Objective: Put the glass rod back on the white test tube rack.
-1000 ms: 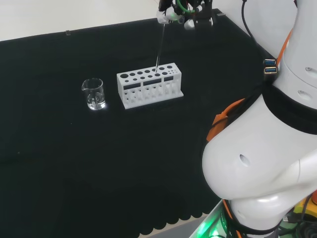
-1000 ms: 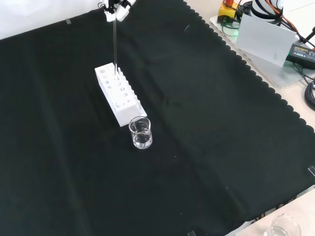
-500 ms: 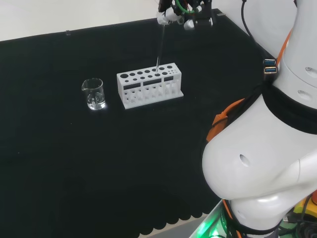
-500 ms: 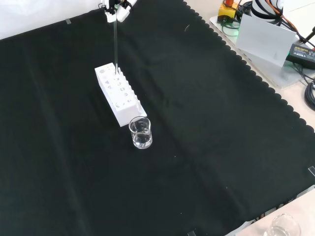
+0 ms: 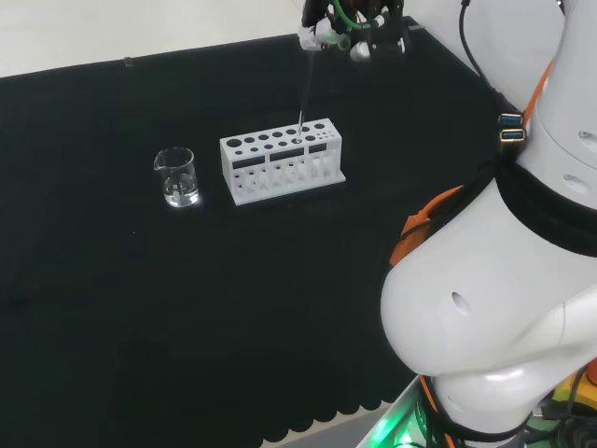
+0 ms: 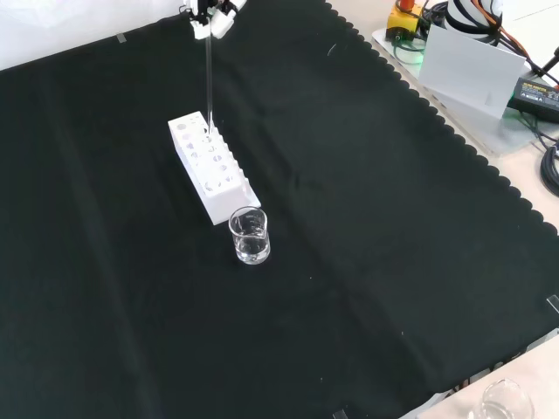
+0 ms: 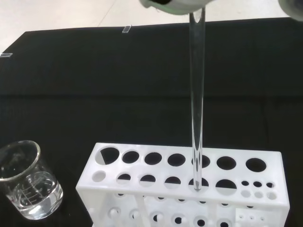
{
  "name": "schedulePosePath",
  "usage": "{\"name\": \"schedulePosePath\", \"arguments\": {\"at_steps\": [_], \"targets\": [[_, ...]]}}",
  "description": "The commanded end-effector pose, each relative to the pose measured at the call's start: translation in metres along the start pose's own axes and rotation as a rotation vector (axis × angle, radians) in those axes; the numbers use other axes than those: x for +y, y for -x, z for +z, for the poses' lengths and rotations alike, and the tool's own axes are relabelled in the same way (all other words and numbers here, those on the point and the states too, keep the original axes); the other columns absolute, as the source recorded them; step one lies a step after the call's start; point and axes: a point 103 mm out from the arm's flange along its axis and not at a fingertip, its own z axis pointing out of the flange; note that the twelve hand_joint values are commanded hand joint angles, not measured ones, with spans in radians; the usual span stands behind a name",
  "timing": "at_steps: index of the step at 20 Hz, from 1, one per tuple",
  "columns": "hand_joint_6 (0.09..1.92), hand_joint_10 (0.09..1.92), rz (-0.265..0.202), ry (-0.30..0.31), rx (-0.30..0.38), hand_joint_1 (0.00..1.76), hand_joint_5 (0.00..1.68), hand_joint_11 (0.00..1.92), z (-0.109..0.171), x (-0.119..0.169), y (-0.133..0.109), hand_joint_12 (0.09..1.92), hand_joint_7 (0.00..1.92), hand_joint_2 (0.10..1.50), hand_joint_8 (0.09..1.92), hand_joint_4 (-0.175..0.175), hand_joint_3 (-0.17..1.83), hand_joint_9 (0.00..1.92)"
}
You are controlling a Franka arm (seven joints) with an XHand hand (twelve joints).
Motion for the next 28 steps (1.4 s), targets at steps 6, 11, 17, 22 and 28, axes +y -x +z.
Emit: {"name": "schedulePosePath", "arguments": {"at_steps": [6,11,17,22,28], "targets": [[0.09,0.26,-0.002,-0.016,0.01,1.33,1.46,1.73,0.007,0.008,-0.001,0.39,1.39,1.04,0.58,-0.175,-0.17,1.86],[0.09,0.26,-0.008,-0.018,0.01,1.33,1.46,1.73,0.008,0.01,-0.002,0.39,1.39,1.04,0.58,-0.175,-0.17,1.86],[0.09,0.26,-0.008,-0.04,0.008,1.32,1.46,1.73,0.024,0.017,-0.001,0.39,1.39,1.04,0.58,-0.175,-0.17,1.86],[0.09,0.26,-0.015,-0.057,0.004,1.32,1.46,1.73,0.036,0.024,-0.003,0.39,1.39,1.04,0.58,-0.175,-0.17,1.86],[0.09,0.26,-0.037,-0.085,-0.003,1.32,1.46,1.73,0.051,0.034,-0.015,0.39,1.39,1.04,0.58,-0.175,-0.17,1.86]]}}
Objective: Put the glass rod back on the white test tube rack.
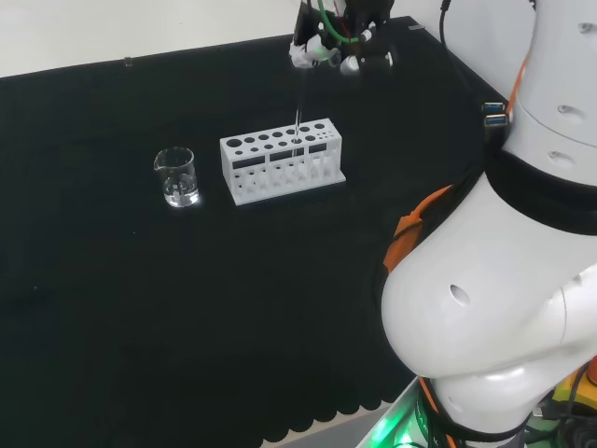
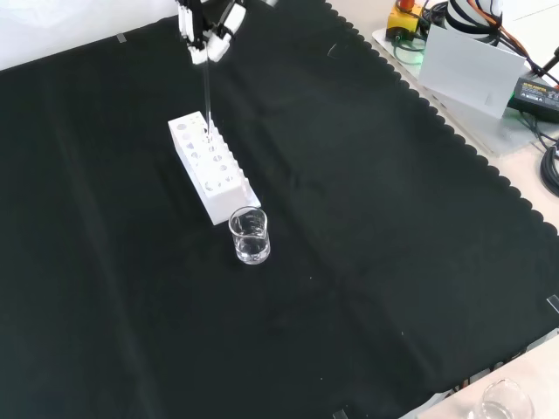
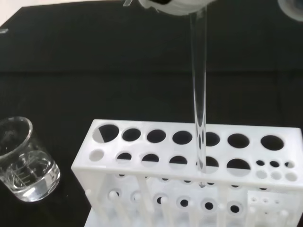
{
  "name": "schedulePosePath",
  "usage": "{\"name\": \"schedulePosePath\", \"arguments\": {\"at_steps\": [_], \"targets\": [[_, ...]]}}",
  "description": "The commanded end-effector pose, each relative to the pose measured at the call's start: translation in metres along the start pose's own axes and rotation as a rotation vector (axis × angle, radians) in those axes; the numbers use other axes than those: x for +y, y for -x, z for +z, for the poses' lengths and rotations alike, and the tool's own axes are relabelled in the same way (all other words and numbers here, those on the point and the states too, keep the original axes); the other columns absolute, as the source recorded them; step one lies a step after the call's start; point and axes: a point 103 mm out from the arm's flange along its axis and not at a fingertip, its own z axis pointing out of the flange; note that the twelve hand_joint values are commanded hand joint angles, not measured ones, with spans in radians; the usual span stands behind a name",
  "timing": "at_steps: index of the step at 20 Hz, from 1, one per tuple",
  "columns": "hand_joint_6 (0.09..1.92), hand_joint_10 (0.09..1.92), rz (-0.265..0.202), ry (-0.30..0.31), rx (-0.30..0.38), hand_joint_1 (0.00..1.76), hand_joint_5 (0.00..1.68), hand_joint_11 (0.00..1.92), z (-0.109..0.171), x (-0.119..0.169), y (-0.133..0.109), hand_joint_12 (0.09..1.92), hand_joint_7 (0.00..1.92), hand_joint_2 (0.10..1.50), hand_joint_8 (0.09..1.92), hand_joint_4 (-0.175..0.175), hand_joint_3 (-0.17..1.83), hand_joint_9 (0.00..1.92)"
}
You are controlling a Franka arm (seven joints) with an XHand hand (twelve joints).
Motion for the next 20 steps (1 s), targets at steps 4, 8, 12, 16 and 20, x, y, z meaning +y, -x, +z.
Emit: {"name": "schedulePosePath", "arguments": {"at_steps": [4,8,12,16,20], "targets": [[0.09,0.26,-0.037,-0.017,-0.006,1.33,1.46,1.73,0.018,0.023,-0.02,0.39,1.39,1.04,0.58,-0.175,-0.17,1.86],[0.09,0.26,-0.044,-0.022,-0.006,1.32,1.46,1.73,0.023,0.03,-0.022,0.39,1.39,1.04,0.57,-0.175,-0.17,1.86],[0.09,0.26,-0.035,-0.031,-0.005,1.33,1.46,1.73,0.031,0.031,-0.018,0.39,1.39,1.04,0.57,-0.175,-0.17,1.86],[0.09,0.26,-0.028,-0.038,-0.002,1.33,1.46,1.73,0.038,0.029,-0.013,0.39,1.39,1.04,0.57,-0.175,-0.17,1.86],[0.09,0.25,-0.023,-0.047,-0.011,1.33,1.46,1.73,0.038,0.029,-0.013,0.39,1.39,1.04,0.57,-0.175,-0.17,1.86]]}}
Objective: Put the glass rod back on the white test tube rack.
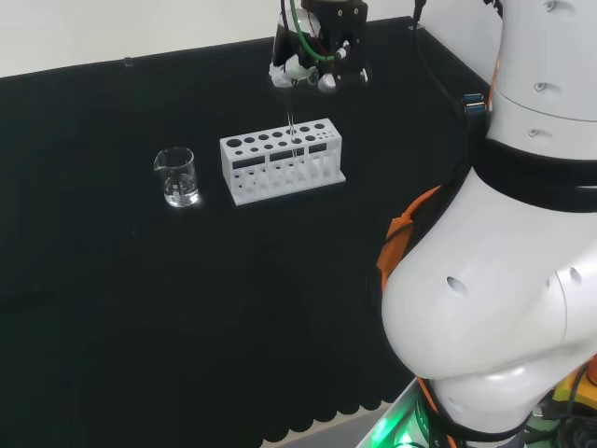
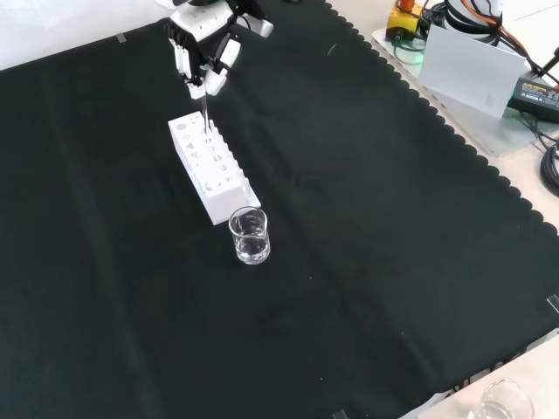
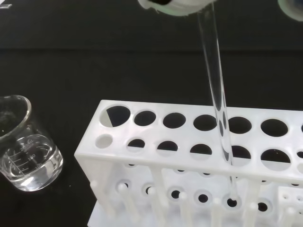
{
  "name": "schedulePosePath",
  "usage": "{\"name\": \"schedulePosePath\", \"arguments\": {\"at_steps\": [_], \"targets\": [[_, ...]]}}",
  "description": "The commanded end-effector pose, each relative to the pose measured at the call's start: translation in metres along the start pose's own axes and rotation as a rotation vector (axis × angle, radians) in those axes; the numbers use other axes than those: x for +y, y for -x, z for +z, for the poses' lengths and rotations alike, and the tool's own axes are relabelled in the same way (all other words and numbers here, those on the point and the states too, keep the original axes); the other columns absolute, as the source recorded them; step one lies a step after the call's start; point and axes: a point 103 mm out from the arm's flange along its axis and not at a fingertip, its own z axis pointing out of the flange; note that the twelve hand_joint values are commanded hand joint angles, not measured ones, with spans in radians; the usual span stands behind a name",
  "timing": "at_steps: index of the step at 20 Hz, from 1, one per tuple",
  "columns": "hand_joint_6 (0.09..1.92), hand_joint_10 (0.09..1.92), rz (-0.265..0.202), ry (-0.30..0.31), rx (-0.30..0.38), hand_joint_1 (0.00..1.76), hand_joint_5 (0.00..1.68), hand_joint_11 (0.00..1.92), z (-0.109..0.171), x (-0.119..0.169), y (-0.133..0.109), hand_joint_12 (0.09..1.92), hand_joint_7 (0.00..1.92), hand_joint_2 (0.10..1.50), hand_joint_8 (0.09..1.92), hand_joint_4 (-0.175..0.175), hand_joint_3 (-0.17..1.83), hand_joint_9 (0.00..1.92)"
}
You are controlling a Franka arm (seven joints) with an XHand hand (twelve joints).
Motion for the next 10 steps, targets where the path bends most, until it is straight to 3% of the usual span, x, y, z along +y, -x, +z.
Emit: {"name": "schedulePosePath", "arguments": {"at_steps": [1,10], "targets": [[0.09,0.25,0.009,-0.013,-0.011,1.33,1.46,1.73,0.0,-0.002,-0.001,0.39,1.39,1.04,0.57,-0.175,-0.17,1.86],[0.09,0.24,0.033,-0.054,0.009,1.32,1.46,1.72,0.013,-0.002,0.011,0.39,1.42,1.03,0.49,-0.172,-0.17,1.84]]}}
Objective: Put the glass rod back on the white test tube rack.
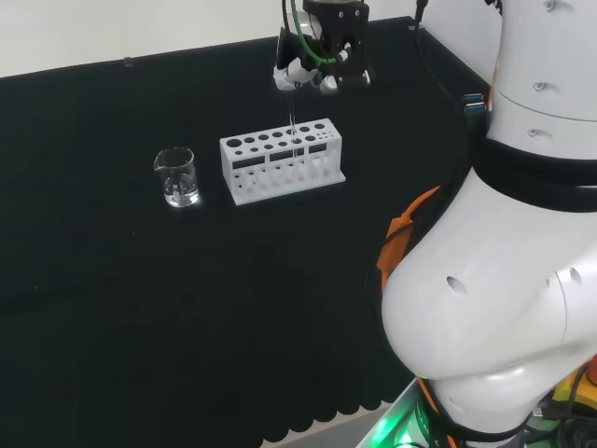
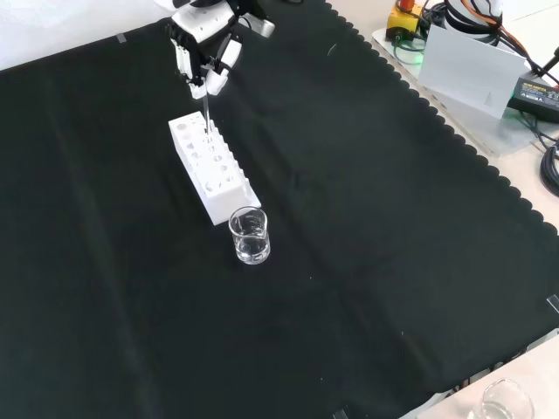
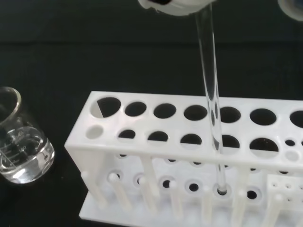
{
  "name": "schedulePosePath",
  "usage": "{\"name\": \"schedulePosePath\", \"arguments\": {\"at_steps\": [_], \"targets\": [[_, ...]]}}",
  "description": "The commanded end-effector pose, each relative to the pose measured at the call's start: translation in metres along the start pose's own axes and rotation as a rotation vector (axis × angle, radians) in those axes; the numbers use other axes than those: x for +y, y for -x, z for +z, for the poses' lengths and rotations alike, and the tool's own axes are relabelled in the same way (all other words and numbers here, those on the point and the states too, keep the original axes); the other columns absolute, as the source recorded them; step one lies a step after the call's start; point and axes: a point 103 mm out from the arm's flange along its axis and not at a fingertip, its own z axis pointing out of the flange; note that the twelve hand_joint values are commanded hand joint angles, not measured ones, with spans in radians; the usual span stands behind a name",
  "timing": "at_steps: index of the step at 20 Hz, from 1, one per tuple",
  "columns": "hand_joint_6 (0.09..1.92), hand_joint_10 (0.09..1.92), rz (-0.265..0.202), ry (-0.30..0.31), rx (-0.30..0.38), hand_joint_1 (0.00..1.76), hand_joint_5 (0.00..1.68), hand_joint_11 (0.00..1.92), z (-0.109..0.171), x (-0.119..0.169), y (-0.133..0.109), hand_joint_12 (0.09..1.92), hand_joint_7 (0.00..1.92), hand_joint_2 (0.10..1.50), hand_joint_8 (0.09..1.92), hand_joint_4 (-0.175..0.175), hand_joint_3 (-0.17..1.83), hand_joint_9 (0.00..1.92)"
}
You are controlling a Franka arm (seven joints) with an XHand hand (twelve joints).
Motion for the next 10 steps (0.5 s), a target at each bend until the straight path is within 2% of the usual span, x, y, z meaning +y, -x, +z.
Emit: {"name": "schedulePosePath", "arguments": {"at_steps": [1,3,5,6,10], "targets": [[0.09,0.24,0.014,-0.045,0.032,1.32,1.45,1.72,0.0084,0.003,0.0071,0.38,1.45,1.03,0.42,-0.167,-0.17,1.83],[0.15,0.22,0.019,-0.078,0.051,1.32,1.39,1.71,0.0079,0.005,0.0057,0.36,1.51,1.04,0.26,-0.154,-0.17,1.8],[0.51,0.21,0.015,-0.079,0.076,1.3,1.23,1.71,0.0064,0.0063,0.0052,0.33,1.32,1.04,0.51,-0.167,-0.09,1.76],[0.63,0.21,0.016,-0.078,0.08,1.26,1.18,1.71,0.0054,0.0065,0.0049,0.32,1.27,1.04,0.6,-0.171,-0.05,1.75],[0.83,0.17,0.013,-0.066,0.054,1.27,0.82,1.72,-0.0014,0.0035,0.0039,0.3,1.17,0.97,0.65,-0.175,-0.16,1.73]]}}
